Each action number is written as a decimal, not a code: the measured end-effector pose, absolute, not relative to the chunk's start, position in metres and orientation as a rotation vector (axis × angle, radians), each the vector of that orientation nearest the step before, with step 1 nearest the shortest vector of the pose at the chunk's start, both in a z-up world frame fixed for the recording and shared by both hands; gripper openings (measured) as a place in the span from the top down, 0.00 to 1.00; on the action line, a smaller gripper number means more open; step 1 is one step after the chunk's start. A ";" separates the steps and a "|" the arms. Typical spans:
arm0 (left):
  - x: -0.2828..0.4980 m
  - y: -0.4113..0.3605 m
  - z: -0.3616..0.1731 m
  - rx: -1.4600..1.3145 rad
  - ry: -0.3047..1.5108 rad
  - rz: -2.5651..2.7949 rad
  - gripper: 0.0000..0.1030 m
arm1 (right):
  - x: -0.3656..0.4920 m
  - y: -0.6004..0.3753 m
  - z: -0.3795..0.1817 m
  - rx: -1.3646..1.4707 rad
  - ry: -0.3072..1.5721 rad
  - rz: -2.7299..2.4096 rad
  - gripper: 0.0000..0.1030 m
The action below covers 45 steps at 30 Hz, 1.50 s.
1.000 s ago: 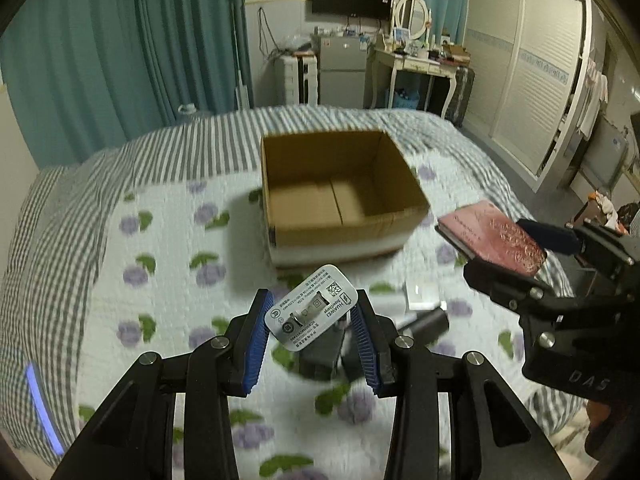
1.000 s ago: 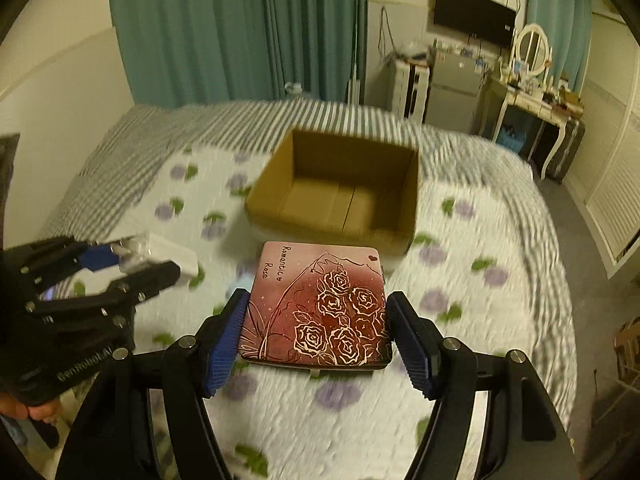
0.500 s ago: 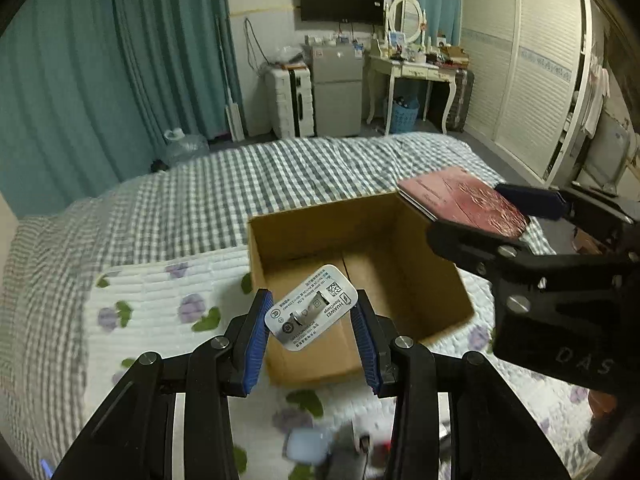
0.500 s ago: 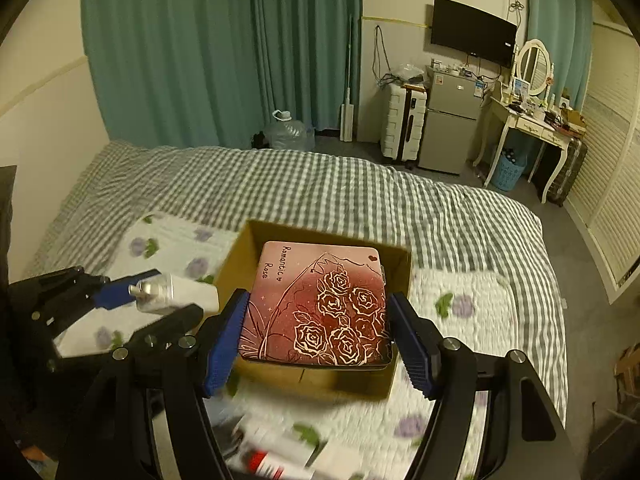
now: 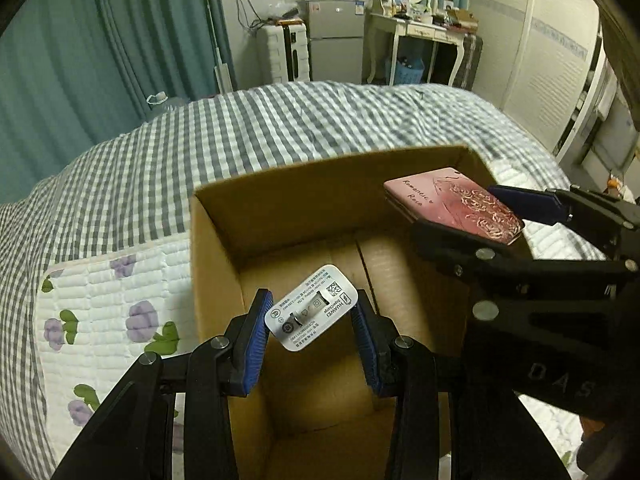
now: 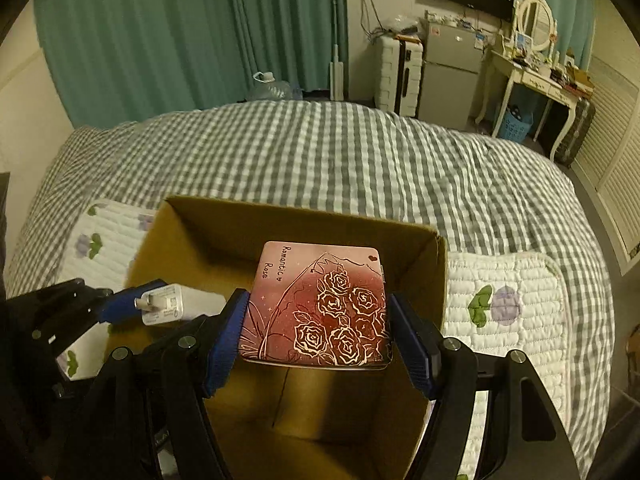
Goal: Organize rigid objects
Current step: 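Carry both items over the cardboard box and open both tools to drop them, then move both tools back toward the remaining items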
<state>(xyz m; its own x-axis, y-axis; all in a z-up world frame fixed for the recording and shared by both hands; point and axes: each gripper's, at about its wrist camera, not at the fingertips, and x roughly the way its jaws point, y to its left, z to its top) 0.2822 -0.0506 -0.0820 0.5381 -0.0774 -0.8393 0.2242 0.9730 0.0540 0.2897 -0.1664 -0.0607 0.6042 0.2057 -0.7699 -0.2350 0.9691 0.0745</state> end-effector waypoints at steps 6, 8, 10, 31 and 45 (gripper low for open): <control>0.276 -0.052 -0.085 0.194 1.028 -0.147 0.45 | 0.282 -0.179 -0.051 0.004 0.852 0.271 0.24; 0.267 -0.049 -0.068 0.196 0.988 -0.118 0.42 | 0.275 -0.186 -0.033 -0.003 0.829 0.250 0.22; 0.260 -0.044 -0.050 0.169 0.976 -0.106 0.41 | 0.267 -0.193 -0.015 -0.006 0.807 0.238 0.21; 0.081 -0.007 0.107 0.139 0.767 -0.042 0.32 | 0.042 -0.218 0.155 -0.127 0.530 0.211 0.00; 0.021 0.017 -0.026 0.082 0.890 0.033 0.32 | 0.003 -0.172 -0.018 -0.270 0.728 0.369 0.00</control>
<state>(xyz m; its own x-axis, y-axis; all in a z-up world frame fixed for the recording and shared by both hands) 0.0214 0.0171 -0.0262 0.6289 0.0629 -0.7749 0.0057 0.9963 0.0855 0.0033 -0.1718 -0.0175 0.6870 0.2325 -0.6885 -0.4171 0.9020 -0.1116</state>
